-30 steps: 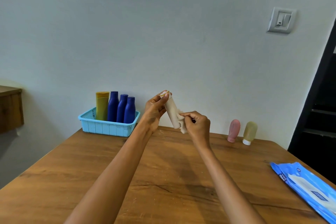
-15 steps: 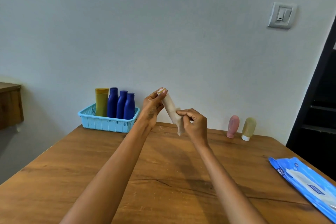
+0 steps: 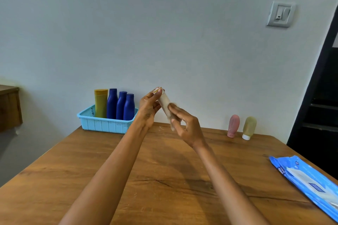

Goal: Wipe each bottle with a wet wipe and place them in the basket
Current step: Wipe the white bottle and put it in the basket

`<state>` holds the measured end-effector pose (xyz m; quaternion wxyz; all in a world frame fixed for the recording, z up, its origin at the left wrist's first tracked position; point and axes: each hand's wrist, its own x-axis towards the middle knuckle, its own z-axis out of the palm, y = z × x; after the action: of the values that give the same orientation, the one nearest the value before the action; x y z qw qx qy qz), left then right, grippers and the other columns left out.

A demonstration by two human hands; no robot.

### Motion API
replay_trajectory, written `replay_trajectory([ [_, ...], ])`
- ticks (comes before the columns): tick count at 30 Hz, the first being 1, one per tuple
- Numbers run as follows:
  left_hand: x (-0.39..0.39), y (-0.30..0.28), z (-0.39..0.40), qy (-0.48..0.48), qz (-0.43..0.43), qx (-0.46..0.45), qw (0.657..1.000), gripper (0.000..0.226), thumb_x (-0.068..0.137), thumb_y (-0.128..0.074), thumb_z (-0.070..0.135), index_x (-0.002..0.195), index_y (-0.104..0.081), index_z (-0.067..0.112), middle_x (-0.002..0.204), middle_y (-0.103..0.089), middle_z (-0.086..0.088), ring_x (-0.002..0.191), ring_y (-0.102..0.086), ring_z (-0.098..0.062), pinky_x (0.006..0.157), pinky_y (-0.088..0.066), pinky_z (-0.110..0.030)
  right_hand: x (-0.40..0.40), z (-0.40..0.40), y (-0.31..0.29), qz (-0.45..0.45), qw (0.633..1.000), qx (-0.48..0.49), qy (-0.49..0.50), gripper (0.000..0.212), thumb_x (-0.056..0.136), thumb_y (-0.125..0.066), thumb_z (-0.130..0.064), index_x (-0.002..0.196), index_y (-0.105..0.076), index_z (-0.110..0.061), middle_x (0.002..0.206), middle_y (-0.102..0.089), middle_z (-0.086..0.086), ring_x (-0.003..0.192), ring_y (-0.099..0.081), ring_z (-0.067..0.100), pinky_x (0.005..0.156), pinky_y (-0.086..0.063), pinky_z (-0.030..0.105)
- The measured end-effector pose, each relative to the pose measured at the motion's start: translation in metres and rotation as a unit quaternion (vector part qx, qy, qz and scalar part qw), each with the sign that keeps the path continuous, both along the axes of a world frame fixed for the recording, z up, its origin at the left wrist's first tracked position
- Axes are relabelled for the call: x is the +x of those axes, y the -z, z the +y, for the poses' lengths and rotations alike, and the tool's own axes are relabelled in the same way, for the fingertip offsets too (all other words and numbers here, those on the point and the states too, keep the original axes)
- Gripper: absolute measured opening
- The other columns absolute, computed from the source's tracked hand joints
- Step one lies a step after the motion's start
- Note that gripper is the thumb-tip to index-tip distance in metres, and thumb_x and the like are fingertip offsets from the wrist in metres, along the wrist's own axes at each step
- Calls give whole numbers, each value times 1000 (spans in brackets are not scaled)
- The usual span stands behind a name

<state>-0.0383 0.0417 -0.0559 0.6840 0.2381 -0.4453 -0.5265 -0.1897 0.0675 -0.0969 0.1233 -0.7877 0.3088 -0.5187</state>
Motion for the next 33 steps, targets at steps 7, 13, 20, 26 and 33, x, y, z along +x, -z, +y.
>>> replay_trajectory([
  [7,1,1,-1,-14,-7,6,1000,28,86,-63,20,111,-62,6,104,-65,-2,100,-60,-18,94,-49,-31,0,-9,-4,-10,991,94,96,38,97,-45,-10,134,-50,-11,128,-60,4,104,-58,10,76,-45,9],
  [13,-2,5,-1,-18,-32,5,999,40,84,-65,17,121,-58,4,102,-67,-1,96,-63,-14,93,-50,-28,7,-8,-8,5,992,113,51,45,97,-49,-16,141,-39,-11,142,-47,3,128,-47,14,100,-41,18],
  [20,-20,4,2,2,-55,28,998,39,85,-66,16,121,-59,3,98,-69,-8,86,-67,-15,73,-55,-21,7,-3,-15,10,994,-73,76,49,94,-52,-5,141,-40,-13,143,-43,-2,130,-38,5,106,-37,19],
  [26,-18,-5,0,-66,-31,76,994,49,78,-75,21,121,-60,3,96,-66,-5,98,-64,-22,89,-53,-29,-2,-13,16,72,974,-164,135,43,90,-61,-11,132,-52,-11,136,-54,5,125,-49,13,100,-44,24],
  [33,-10,1,-5,-162,-78,93,979,49,75,-78,23,117,-62,3,118,-64,-13,108,-59,-21,101,-46,-34,-17,-16,24,-6,990,-54,132,23,85,-63,-1,106,-71,-8,104,-71,5,97,-67,14,84,-55,22],
])
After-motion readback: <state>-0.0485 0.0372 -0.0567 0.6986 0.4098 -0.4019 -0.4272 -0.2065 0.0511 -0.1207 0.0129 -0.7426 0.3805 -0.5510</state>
